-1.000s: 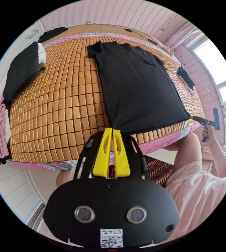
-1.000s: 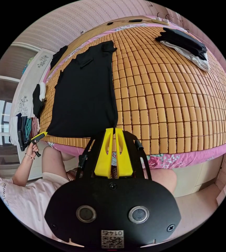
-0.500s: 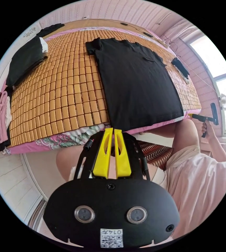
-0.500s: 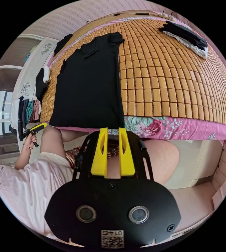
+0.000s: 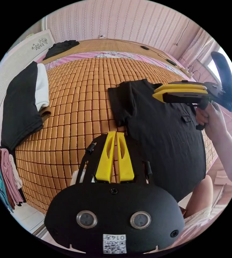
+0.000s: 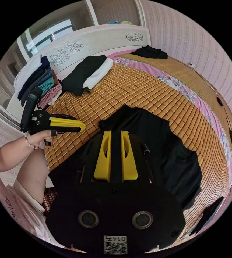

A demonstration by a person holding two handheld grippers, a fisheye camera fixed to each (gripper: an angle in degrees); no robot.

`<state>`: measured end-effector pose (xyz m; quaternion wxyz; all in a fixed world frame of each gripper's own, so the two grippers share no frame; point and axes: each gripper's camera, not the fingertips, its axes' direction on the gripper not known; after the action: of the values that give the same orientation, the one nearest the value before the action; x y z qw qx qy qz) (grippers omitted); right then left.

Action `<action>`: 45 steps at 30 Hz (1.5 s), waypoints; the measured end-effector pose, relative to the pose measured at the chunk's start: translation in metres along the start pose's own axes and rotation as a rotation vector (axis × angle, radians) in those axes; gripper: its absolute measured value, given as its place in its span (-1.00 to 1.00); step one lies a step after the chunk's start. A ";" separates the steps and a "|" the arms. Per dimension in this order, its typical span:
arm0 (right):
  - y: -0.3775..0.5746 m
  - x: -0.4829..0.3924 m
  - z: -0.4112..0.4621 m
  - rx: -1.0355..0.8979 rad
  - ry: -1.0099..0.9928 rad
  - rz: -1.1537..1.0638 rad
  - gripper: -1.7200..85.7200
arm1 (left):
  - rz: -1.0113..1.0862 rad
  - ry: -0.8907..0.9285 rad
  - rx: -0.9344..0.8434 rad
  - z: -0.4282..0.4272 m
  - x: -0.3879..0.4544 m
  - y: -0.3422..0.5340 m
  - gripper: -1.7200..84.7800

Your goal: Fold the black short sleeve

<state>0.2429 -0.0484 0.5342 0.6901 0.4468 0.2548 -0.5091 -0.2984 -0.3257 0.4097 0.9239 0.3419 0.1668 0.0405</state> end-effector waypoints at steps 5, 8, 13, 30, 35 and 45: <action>-0.064 0.010 0.077 -0.088 -0.033 0.040 -0.78 | -0.055 0.064 -0.074 0.052 -0.027 -0.029 -0.97; -0.070 0.008 0.115 -0.151 0.000 0.067 -0.77 | -0.076 0.086 -0.120 0.075 -0.037 -0.023 -0.97; -0.052 0.000 0.140 -0.170 0.094 0.045 -0.89 | -0.083 0.141 -0.135 0.099 -0.051 -0.008 -0.98; -0.010 0.055 0.062 -0.001 -0.178 0.050 -0.76 | -0.169 0.116 -0.135 0.130 -0.061 0.072 -0.98; 0.108 0.131 -0.037 0.112 -0.104 0.284 -0.76 | -0.086 0.122 -0.093 0.108 -0.012 0.074 -0.98; 0.397 0.267 -0.172 0.023 0.245 0.984 -0.79 | 0.391 0.264 -0.117 0.161 0.213 -0.007 -0.98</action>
<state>0.7245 0.0079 0.3794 0.8084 0.5779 0.0876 -0.0701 -0.0443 -0.3905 0.4603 0.8869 0.3055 0.2141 0.2724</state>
